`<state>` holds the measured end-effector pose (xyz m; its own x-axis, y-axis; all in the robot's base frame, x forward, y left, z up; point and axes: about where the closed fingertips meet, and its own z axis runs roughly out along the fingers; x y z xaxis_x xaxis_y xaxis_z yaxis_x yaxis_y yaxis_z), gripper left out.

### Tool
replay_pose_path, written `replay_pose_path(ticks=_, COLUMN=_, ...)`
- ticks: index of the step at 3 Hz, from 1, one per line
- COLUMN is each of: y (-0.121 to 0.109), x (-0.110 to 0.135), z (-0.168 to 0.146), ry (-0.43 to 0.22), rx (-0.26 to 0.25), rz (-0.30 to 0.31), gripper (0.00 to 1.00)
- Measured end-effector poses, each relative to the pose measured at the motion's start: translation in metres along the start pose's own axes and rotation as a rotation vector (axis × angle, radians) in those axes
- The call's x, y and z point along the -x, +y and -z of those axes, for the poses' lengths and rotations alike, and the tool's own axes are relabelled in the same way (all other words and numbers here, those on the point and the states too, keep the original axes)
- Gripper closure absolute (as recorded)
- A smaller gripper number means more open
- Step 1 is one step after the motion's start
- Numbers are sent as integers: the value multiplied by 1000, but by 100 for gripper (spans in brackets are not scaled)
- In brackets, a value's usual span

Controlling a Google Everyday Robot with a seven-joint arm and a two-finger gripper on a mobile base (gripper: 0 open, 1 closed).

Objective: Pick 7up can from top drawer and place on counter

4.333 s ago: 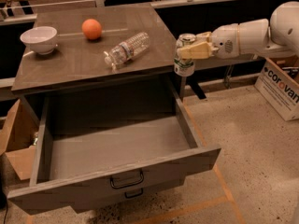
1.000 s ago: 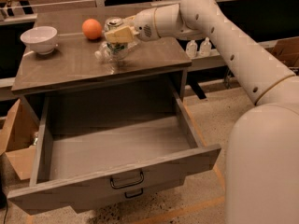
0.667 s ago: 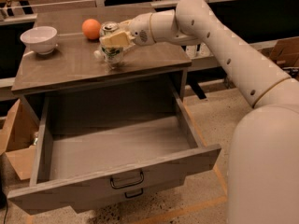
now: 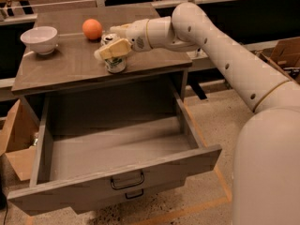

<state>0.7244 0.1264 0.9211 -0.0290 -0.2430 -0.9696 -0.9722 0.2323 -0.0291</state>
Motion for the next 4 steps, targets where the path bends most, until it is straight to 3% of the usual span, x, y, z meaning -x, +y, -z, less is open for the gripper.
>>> replay_pose_path(ticks=2, y=5, x=-14, z=5, ry=27, rx=-9, rz=18, gripper=0)
replay_pose_path(ticks=4, y=-20, x=-64, z=65, ry=105, rx=-126, rz=-15, gripper=0)
